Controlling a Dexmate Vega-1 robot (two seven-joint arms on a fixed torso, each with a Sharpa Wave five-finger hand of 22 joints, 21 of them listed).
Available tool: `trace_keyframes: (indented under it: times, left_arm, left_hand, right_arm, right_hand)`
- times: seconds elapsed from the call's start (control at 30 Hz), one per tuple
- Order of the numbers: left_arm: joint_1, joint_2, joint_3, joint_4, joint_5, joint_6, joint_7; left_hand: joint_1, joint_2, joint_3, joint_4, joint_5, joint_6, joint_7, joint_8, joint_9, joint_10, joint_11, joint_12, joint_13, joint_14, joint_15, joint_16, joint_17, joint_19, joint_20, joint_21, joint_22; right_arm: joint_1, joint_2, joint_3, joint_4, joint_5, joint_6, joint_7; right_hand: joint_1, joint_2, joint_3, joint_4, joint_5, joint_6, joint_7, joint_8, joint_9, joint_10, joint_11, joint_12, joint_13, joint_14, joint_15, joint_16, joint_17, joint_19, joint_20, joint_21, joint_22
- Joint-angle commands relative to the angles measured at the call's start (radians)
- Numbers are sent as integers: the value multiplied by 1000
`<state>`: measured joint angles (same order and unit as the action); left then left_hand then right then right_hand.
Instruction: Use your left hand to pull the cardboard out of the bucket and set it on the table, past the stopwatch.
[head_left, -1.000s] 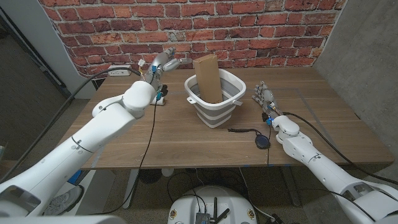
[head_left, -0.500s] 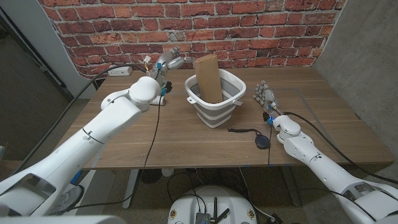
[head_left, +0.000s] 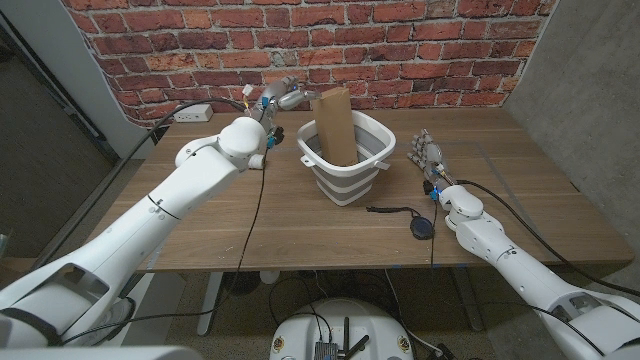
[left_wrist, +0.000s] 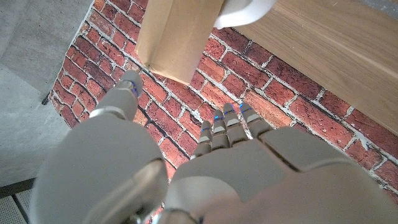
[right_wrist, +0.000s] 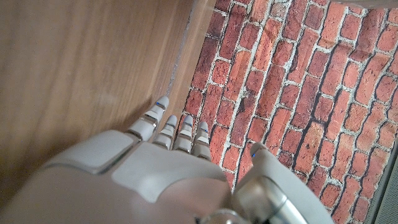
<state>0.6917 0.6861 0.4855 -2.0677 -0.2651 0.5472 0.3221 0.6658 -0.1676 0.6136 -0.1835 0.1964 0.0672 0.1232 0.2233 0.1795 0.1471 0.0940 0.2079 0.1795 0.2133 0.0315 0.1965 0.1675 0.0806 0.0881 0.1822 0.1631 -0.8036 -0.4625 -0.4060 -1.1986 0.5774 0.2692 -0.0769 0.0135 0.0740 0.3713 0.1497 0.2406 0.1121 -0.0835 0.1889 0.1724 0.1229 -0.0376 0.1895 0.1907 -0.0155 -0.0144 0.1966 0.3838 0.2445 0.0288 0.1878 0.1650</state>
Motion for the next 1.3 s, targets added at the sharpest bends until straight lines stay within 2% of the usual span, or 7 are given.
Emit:
trace_keyframes:
  times: [0.03,0.37,0.53,0.63,0.9,1.07,1.3]
  left_arm:
    - [-43,5,23,-22,-4,96,-18]
    - [-62,-19,49,14,0,89,-17]
    - [-102,-27,97,43,30,109,-33]
    - [-112,-33,100,59,19,100,-56]
    - [-163,-49,124,113,-23,81,-154]
    - [-178,-58,136,122,-33,84,-173]
    - [-182,-70,143,125,-43,91,-170]
  left_hand:
    - [26,-1,-11,-1,7,21,49,10,4,28,-7,11,6,31,-13,10,2,23,-2,10,1]
    - [61,1,-25,0,10,53,51,18,5,61,-6,14,9,91,-26,16,5,70,-28,15,1]
    - [70,2,-29,1,11,65,44,21,6,66,-10,13,9,97,-27,14,5,80,-32,15,1]
    - [75,2,-33,2,12,80,39,26,6,73,-13,13,9,101,-31,13,5,91,-32,15,1]
    - [77,-9,-65,6,7,38,56,3,6,40,15,-7,10,65,4,-10,4,87,-29,4,2]
    - [69,-17,-92,7,-2,13,70,-8,5,20,39,-14,9,42,26,-17,4,82,-27,0,2]
    - [69,-15,-102,7,-5,23,72,-4,5,22,39,-13,8,50,28,-13,3,87,-29,1,2]
  right_arm:
    - [-1,3,3,8,2,10,1]
    - [-4,3,6,10,3,16,0]
    - [-7,0,9,8,6,17,2]
    - [-8,0,9,9,7,17,4]
    - [-16,-2,14,6,13,24,5]
    - [-25,-5,18,1,16,25,3]
    - [-31,-7,22,0,21,27,5]
  right_hand:
    - [-4,30,-1,3,4,6,-10,1,3,3,-4,6,2,-5,9,7,-1,2,6,2,6]
    - [-4,30,-3,3,5,8,-11,1,3,2,-6,5,2,-6,5,8,-3,2,7,3,6]
    - [-4,31,-3,3,5,9,-11,1,3,2,-5,5,2,-6,5,9,-5,3,8,3,6]
    - [-3,31,-3,3,5,9,-11,0,3,2,-5,5,2,-5,7,9,-5,3,8,3,6]
    - [-3,32,-4,3,5,12,-11,0,3,1,-6,5,1,-5,7,10,-8,4,8,4,6]
    - [-3,32,-5,4,5,11,-12,0,3,2,-7,5,1,-6,7,11,-9,4,9,4,6]
    - [-3,32,-6,4,6,11,-13,-1,3,2,-8,5,1,-6,6,11,-10,5,12,4,6]
